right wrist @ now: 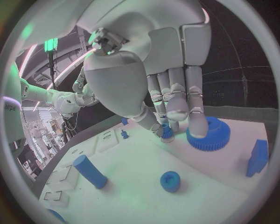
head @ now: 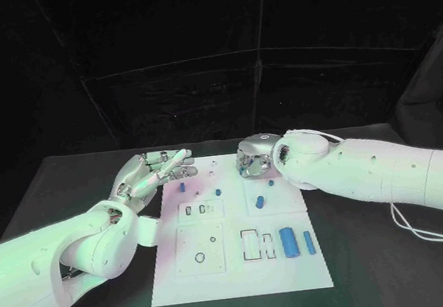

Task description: Assemble the parts on the task board

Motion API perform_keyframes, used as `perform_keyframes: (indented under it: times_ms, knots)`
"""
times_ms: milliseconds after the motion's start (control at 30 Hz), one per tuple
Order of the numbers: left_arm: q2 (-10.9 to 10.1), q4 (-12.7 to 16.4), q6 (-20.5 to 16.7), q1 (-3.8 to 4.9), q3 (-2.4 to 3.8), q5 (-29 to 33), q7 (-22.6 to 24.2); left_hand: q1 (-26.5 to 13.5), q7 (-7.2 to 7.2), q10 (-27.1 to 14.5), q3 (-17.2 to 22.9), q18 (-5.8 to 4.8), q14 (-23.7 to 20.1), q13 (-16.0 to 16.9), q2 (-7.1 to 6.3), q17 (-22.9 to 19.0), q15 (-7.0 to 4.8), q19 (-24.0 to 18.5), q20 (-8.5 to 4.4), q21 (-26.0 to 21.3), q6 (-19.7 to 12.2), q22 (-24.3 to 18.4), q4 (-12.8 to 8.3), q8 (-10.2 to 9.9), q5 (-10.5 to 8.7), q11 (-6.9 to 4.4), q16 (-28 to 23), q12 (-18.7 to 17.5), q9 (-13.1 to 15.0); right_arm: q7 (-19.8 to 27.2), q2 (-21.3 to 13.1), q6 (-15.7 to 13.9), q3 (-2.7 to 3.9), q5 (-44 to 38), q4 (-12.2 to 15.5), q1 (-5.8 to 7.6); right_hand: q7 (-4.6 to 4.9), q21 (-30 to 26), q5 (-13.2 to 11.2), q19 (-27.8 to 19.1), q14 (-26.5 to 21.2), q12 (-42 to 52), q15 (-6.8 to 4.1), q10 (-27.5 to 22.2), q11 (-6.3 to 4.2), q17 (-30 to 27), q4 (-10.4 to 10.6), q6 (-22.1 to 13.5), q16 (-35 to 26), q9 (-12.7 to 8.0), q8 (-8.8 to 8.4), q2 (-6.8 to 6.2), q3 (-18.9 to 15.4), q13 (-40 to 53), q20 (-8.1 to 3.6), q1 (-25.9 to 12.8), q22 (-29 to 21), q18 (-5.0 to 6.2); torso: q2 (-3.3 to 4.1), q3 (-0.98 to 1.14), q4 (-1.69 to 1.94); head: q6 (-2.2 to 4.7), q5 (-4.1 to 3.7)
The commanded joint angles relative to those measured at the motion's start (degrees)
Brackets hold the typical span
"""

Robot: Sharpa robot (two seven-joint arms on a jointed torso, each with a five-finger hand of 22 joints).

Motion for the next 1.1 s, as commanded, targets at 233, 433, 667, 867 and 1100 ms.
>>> perform_keyframes:
  times_ms: [233,433,667,867,1100]
  knots:
    - [-0.1,0.1,1.0,0.09,0.05,0.8,0.0,-0.4,1.73,0.2,-0.2,0.3,0.3,-0.1,0.37,-0.1,0.07,0.3,-0.06,0.0,0.3,-0.1,-0.4,-0.5,0.32,-0.02,-0.5,-0.3,-0.1,0.0,-0.1,-13.8,0.07,0.6,1.5,0.1,0.04,2.2,0.2,0.7,0.4,0.0,-0.28,0.7,0.05,1.9,0.5,0.6,2.0,0.1,0.23,-1.47,2.6,0.1,-0.04,-0.4,2.6,-1.16,0.07,-0.16,0.19,0.64,0.27]
    - [0.0,0.0,1.0,0.09,0.05,0.9,-0.1,-0.4,1.74,0.2,-0.2,0.3,0.3,-0.1,0.37,-0.2,0.07,0.3,-0.05,0.0,0.3,-0.1,-0.4,-0.5,0.32,-0.01,-0.5,-0.3,-0.1,0.0,1.9,-16.4,0.08,1.7,-0.3,0.11,0.16,3.8,0.2,1.4,0.6,-0.1,-0.18,0.4,0.18,3.5,1.0,0.4,3.6,0.0,0.12,-2.26,3.9,0.0,0.05,-0.7,4.7,-1.48,0.2,-0.09,0.17,0.78,0.38]
    - [0.1,0.0,1.4,0.09,0.05,1.2,0.0,-0.4,1.74,0.2,-0.2,0.3,0.3,-0.1,0.39,-0.2,0.07,0.3,-0.05,0.0,0.3,-0.1,-0.4,-0.5,0.33,-0.01,-0.5,-0.4,-0.1,0.7,4.9,-16.5,0.1,2.3,-3.1,0.12,0.24,4.4,0.4,1.3,0.5,-0.1,-0.1,0.2,0.26,3.9,1.1,0.3,4.1,0.0,0.11,-2.72,5.0,0.0,0.13,-0.5,5.1,-1.51,0.33,-0.11,0.25,0.89,0.93]
    - [0.2,0.1,1.6,0.15,0.05,1.2,0.0,-0.4,1.74,0.2,-0.2,0.3,0.3,-0.1,0.39,-0.2,0.07,0.3,-0.05,0.0,0.3,-0.1,-0.4,-0.5,0.33,-0.01,-0.5,-0.4,-0.1,1.0,6.9,-15.5,0.11,2.5,-5.0,0.12,0.35,4.6,0.5,1.1,0.5,-0.2,-0.02,0.0,0.37,4.0,1.3,0.0,4.4,0.0,0.07,-3.05,5.7,0.0,0.2,-0.6,5.3,-1.52,0.66,-0.29,0.61,1.07,0.91]
    - [0.2,0.1,1.6,0.21,0.06,1.3,0.0,-0.4,1.75,0.2,-0.2,0.3,0.3,-0.1,0.44,-0.2,0.08,0.3,-0.05,0.0,0.3,-0.1,-0.4,-0.5,0.33,0.0,-0.5,-0.4,-0.1,0.5,8.3,-12.4,0.11,2.6,-6.6,0.11,0.49,4.9,0.5,1.0,0.4,-0.2,0.12,-0.4,0.53,4.2,1.7,-0.3,4.6,0.0,0.04,-3.59,6.0,0.0,0.32,-1.1,5.5,-1.54,0.91,-0.44,0.94,1.06,0.63]
